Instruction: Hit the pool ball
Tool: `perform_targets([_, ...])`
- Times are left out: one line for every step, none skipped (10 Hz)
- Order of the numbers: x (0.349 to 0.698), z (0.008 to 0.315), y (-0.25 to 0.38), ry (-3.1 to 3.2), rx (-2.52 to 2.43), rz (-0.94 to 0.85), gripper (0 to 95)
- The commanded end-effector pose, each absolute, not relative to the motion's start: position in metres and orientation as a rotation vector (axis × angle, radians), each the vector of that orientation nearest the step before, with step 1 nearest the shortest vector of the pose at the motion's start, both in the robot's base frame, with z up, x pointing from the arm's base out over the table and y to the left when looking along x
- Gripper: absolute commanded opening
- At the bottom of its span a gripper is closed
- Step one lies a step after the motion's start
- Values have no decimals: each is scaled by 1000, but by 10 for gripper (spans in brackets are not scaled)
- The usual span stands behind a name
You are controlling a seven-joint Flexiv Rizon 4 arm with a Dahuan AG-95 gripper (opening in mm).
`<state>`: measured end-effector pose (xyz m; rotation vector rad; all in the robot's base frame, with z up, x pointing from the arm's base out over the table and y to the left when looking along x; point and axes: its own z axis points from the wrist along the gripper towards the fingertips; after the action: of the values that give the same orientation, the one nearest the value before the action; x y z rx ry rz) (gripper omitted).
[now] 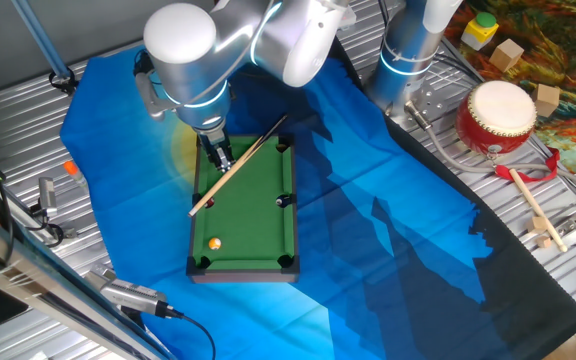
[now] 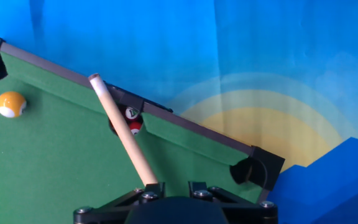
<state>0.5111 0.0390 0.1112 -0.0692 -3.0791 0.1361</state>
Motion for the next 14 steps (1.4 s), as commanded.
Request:
perform_targets([511,111,39,-3079,-47,130,0])
perform_targets([511,111,39,-3083,-47,131,0])
perform_targets([511,111,39,-3081,-47,128,0])
perform_targets([511,111,39,-3078,-61,134,0])
perform_targets([511,111,39,-3077,-46,132,0])
perform_targets([511,111,39,-3075,-42,132,0])
perform_targets([511,111,39,-3079,-39,132,0])
perform_targets([511,111,39,-3076,-34,131,0])
perform_targets([511,111,39,-3075,-33,130,0])
perform_targets([511,111,39,-3074,-28,128,0])
perform_targets([511,111,39,-3074,-30,127,0])
perform_targets([511,111,39,-3075,-48,125,0])
perform_targets([511,111,39,-3074,-63,116,0])
perform_targets([511,111,39,-3076,-72,85,0])
